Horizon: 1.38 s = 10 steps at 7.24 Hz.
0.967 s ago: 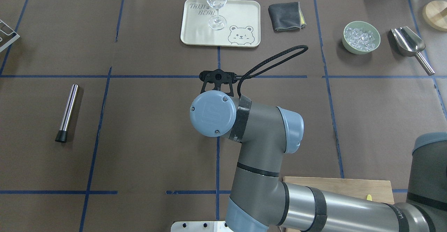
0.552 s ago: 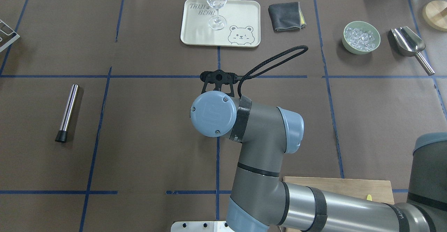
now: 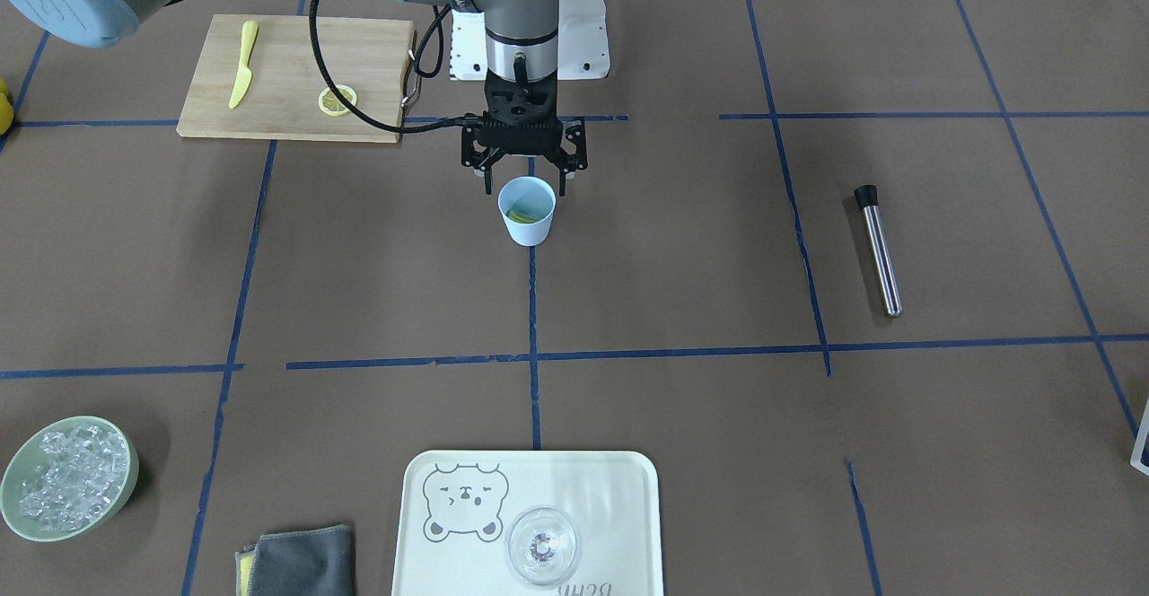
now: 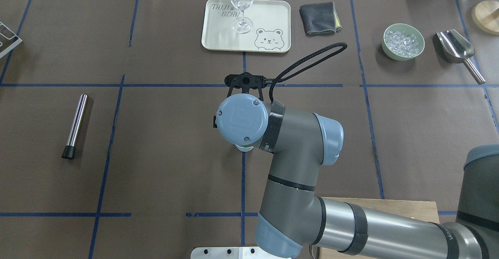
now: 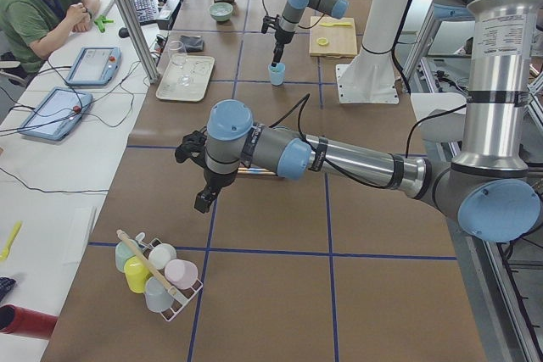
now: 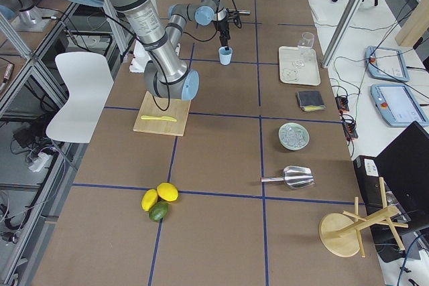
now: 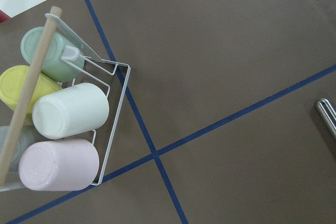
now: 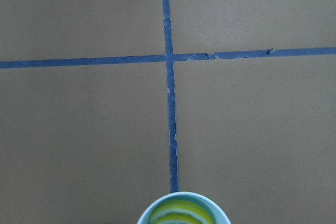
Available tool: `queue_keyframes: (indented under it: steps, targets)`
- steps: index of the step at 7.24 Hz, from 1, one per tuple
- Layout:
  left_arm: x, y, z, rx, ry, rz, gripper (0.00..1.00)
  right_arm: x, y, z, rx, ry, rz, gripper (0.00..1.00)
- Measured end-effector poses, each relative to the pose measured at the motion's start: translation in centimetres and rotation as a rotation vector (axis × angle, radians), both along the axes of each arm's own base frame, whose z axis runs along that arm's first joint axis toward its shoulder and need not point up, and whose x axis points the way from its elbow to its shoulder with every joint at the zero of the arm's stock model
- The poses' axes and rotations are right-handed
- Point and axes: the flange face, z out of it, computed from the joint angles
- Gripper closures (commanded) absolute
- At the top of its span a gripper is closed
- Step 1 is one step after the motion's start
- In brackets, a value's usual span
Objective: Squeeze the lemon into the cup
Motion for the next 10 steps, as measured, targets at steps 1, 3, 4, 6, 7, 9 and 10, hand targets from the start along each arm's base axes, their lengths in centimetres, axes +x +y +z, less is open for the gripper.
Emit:
queue_keyframes:
  steps: [1, 3, 4, 6, 7, 9, 10]
  targets:
    - [0.0, -0.5, -0.9, 0.020, 0.001, 0.000, 0.00, 2.5, -3.0, 0.7, 0.009, 0.012, -0.046, 0.00]
    - [0.1, -2.4, -4.2, 0.142, 0.004, 0.002, 0.00, 11.7, -10.4, 5.1, 0.054, 0.051, -0.163, 0.00]
    - [0.3, -3.2, -5.7, 0.253, 0.024, 0.003, 0.00, 17.5, -13.7, 8.2, 0.085, 0.076, -0.225, 0.00]
    - [2.2, -3.3, -7.8, 0.331, 0.123, -0.017, 0.00, 31.5, -19.9, 16.3, 0.124, 0.114, -0.345, 0.00]
    - [5.0, -3.4, -8.3, 0.323, 0.159, 0.000, 0.00, 38.4, -21.8, 21.2, 0.144, 0.125, -0.417, 0.00]
    - [12.2, -3.5, -8.6, 0.186, 0.211, -0.025, 0.00, 49.4, -20.6, 32.3, 0.152, 0.155, -0.508, 0.00]
    - [15.0, -3.4, -8.5, 0.135, 0.199, -0.072, 0.00, 53.5, -17.4, 38.7, 0.140, 0.171, -0.516, 0.00]
